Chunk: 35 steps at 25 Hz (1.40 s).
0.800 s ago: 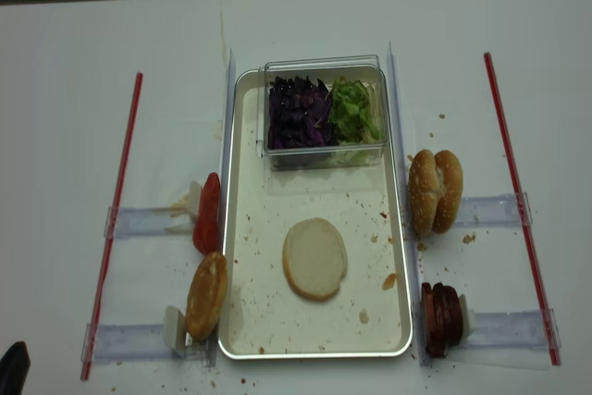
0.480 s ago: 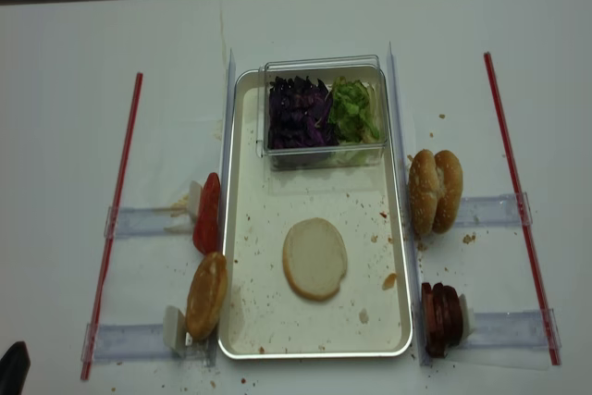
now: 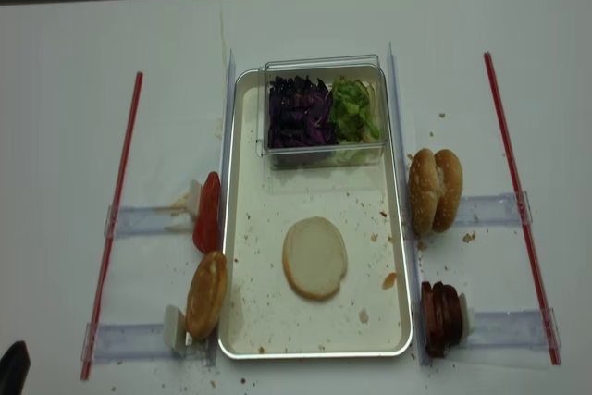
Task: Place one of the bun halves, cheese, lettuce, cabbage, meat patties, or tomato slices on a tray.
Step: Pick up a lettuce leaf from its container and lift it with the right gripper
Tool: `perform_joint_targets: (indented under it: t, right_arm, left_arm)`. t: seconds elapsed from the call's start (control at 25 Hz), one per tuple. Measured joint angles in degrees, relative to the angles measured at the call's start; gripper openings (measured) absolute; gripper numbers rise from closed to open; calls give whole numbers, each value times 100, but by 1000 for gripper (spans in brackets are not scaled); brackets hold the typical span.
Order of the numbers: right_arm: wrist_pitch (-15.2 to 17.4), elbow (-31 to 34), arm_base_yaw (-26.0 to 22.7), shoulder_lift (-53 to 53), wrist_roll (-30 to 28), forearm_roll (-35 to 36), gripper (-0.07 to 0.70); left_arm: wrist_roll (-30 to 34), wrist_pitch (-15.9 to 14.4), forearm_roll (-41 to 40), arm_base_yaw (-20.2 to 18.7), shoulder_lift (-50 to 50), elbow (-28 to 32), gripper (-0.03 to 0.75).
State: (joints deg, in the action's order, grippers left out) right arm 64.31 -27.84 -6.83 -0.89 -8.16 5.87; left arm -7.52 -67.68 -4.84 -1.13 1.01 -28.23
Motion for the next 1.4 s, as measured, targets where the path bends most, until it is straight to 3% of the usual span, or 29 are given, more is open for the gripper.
perform_joint_targets:
  t: [0.32,1.04,1.4]
  right_arm:
    - [0,0,0,833,0,0,693]
    - [-162,-10,0,5313,0,30,693]
    - [-230,-10,0,5823,0,30,693]
  left_arm:
    - [0,0,0,0,0,0,490]
    - [0,0,0,0,0,0,491]
    - [0,0,0,0,0,0,491]
